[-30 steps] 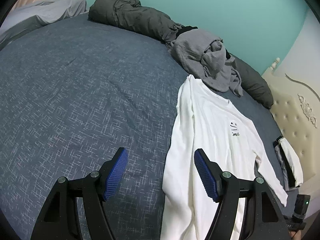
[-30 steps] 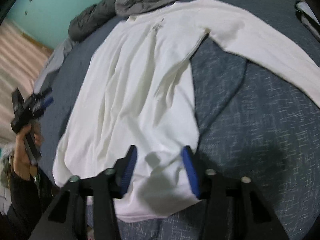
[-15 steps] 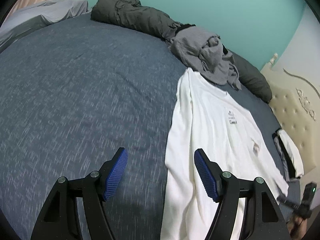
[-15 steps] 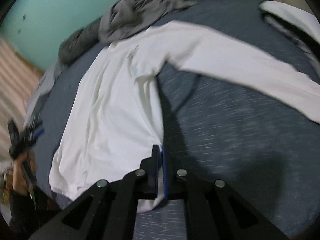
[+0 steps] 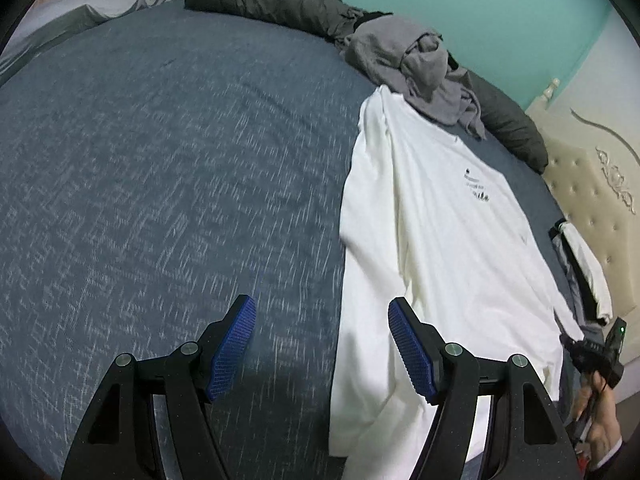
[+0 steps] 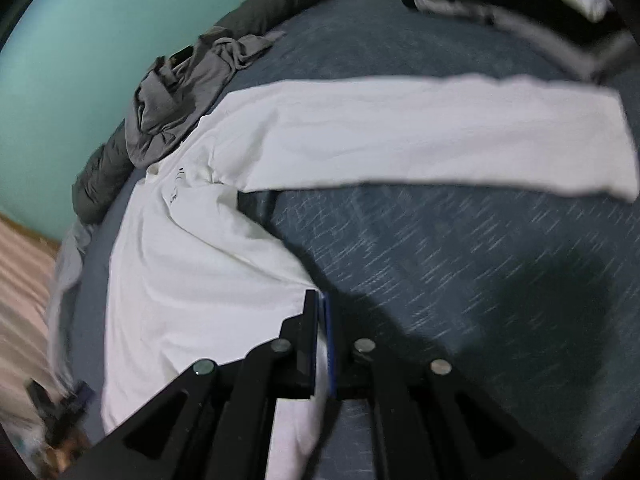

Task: Fold clothes

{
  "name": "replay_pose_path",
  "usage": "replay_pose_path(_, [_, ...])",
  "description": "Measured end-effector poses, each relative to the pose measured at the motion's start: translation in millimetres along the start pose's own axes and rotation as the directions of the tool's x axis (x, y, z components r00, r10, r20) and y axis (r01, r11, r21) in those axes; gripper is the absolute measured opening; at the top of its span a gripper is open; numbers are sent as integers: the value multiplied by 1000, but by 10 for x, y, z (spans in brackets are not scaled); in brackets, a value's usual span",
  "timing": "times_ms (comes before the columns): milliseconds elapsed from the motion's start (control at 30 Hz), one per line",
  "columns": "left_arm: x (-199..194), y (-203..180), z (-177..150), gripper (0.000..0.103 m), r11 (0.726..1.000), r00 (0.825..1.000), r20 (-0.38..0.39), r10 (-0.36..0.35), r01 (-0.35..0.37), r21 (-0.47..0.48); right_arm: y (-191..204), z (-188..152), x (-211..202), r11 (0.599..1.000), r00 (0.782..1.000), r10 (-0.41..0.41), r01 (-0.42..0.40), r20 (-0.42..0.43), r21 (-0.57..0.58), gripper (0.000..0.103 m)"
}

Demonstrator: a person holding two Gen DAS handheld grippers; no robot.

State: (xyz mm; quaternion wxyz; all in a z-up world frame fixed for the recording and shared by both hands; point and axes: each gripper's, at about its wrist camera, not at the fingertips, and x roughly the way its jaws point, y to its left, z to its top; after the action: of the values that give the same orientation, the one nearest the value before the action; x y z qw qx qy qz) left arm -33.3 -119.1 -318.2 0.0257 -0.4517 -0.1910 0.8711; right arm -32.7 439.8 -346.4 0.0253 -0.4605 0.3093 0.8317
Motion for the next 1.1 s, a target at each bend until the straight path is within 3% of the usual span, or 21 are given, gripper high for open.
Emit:
replay_pose_path(67, [42,3,-37,73,1000,1000,-16,6,-6,6,44,-51,-51,1000,999,-16,15,32,5,15])
replay_pose_path(133, [103,-6,-65,73,1000,999,-33,12,-11,12,100,-112,-164,1000,995,-8,8,95,1,39])
replay_pose_path(200, [180,-21,-99,73,1000,998,-58,13,-11,18,141,-186,-295,1000,984,26,-28,174,6,43])
replay_pose_path(367, [347,-126,-198,70,997,993,-119,27,-18,76,215,-309,-384,994,964,106,-105,242,-17,44])
replay_pose_path(500, [414,-197,-261,43,991,987,-142,69,-51,127,266,-346,-307,994,967,108,-98,231,-55,46])
replay_pose_path(633, [409,-238,-278,22,989,986,-156,57,-34,145,292,-357,-256,994,966,99,-86,239,-62,46])
replay_pose_path(833, [350,-328,-346,15,986,984,-177,28,1,167,277,-325,-261,994,959,109,-97,262,-59,46])
replay_pose_path(900, [340,-339,-364,5,985,983,-183,21,11,170,267,-321,-257,994,958,105,-94,265,-55,46])
replay_pose_path(1100, [276,-343,-363,2,982,984,-177,20,14,189,232,-321,-250,996,958,93,-88,271,-32,46])
